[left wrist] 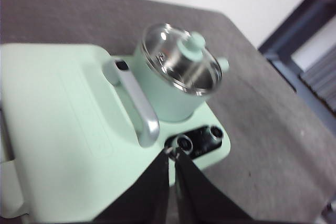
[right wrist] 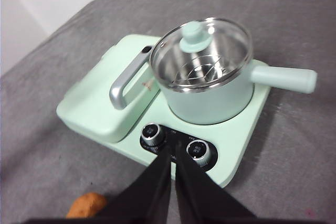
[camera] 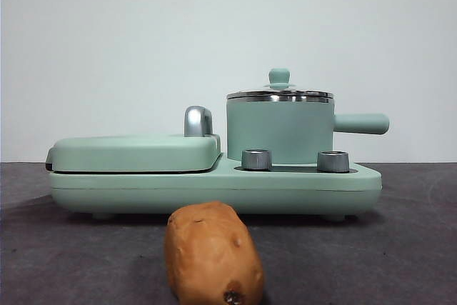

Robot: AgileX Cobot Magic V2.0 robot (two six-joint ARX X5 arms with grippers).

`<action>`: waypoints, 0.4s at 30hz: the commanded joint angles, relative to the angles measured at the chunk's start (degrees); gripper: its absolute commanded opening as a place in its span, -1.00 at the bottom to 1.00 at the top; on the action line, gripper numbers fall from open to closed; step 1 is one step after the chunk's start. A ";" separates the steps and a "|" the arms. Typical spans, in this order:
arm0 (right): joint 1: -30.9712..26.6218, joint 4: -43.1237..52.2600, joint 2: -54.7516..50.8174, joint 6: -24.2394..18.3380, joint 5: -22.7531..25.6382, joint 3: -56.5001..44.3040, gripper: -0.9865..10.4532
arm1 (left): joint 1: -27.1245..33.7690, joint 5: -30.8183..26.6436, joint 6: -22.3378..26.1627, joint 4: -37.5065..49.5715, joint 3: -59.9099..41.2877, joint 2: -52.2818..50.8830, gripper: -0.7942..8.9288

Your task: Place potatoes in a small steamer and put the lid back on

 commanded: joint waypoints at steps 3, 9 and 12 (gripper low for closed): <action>1.31 0.66 0.85 -2.93 -0.09 0.81 -0.81 | -1.11 0.39 6.23 0.59 0.94 1.57 -0.78; 1.31 1.05 0.85 -2.91 0.59 0.81 -0.55 | -1.42 0.37 6.75 0.81 0.94 3.48 -0.30; 1.31 1.38 0.85 -2.82 1.44 0.81 -0.19 | -1.55 0.37 6.73 0.85 0.94 3.96 0.05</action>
